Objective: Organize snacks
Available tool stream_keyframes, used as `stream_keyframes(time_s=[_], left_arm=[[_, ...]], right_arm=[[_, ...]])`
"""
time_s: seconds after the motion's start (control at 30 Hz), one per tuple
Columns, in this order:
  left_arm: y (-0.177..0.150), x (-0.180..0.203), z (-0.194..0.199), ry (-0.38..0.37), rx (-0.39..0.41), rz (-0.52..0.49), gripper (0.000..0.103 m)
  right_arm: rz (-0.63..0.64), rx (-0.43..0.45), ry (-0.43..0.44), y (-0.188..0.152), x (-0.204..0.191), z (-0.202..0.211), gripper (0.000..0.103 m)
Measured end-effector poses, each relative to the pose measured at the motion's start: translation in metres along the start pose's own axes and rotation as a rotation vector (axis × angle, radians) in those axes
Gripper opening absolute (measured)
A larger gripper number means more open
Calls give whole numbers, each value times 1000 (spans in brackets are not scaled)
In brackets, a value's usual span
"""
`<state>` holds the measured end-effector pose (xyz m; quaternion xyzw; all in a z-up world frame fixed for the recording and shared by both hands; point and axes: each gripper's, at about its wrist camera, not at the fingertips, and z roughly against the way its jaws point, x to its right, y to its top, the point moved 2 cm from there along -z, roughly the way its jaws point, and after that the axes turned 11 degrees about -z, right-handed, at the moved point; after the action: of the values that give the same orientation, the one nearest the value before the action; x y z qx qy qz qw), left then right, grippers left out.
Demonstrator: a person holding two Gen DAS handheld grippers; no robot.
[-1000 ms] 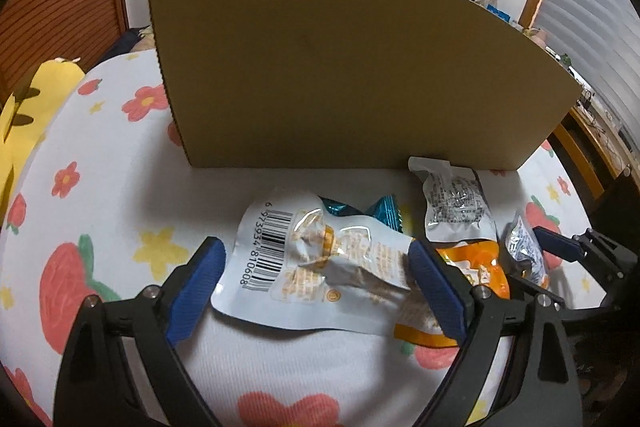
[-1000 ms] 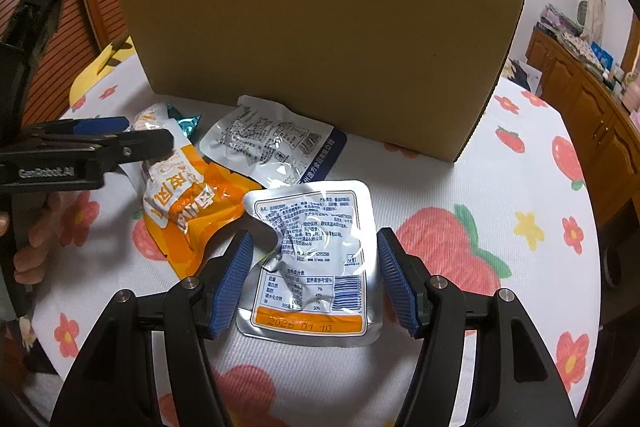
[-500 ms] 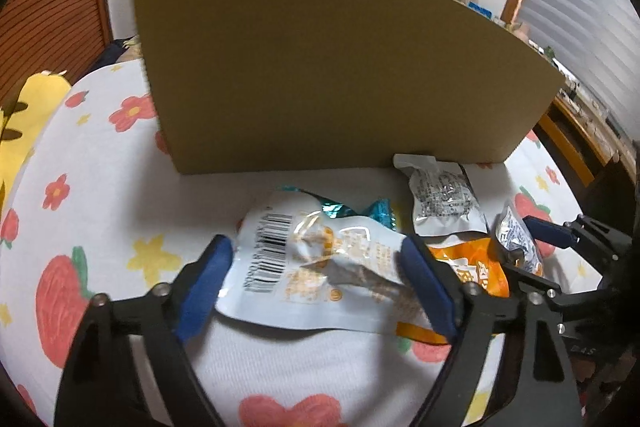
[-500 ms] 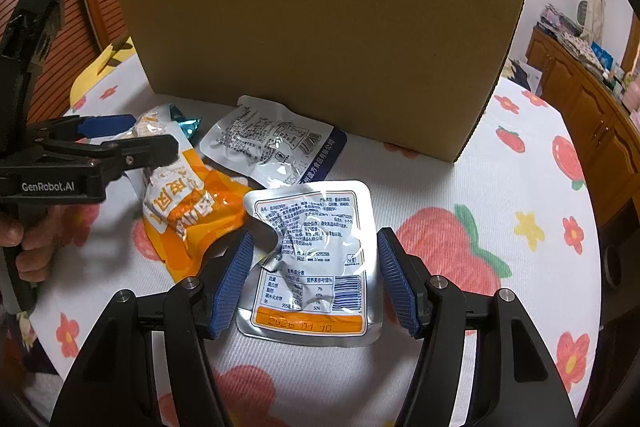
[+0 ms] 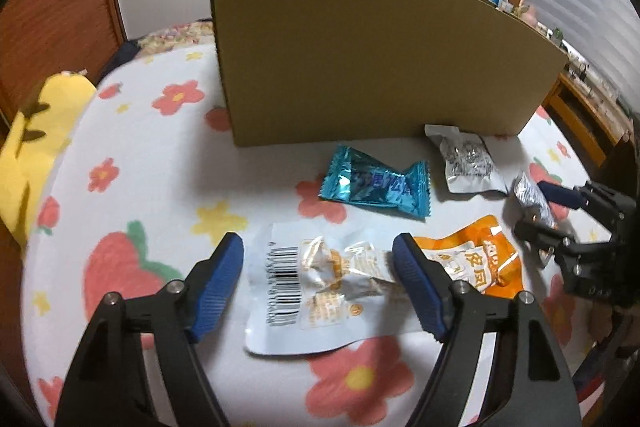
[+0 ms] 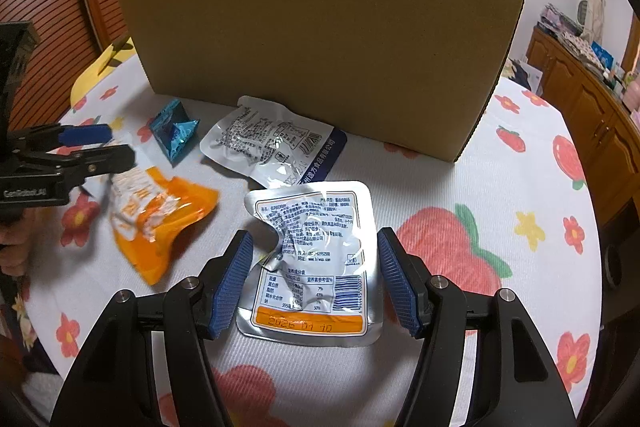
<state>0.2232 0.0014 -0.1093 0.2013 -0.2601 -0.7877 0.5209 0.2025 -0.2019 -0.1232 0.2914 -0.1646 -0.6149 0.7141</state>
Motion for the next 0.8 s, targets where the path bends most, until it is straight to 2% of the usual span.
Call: stream_keyframes(time_s=[0.17,0.43,0.53,0.67,0.8], left_arm=[[-2,11,15,-14,24,-153,83],[-11,33,28,-83,-10,-347,83],[-7,43,19,-46,-41,-429,83],[6,48,8,-38,-54,-460,84],[16,52,0,-91,-74,-451,84]], right_arm=[[0,0,0,0,0,0,65],[0,0,0,0,0,0,65],[0,0,-1,0,0,0,65],[-1,0,1,0,0,0,65],[-2,0,3,0,0,0,65]])
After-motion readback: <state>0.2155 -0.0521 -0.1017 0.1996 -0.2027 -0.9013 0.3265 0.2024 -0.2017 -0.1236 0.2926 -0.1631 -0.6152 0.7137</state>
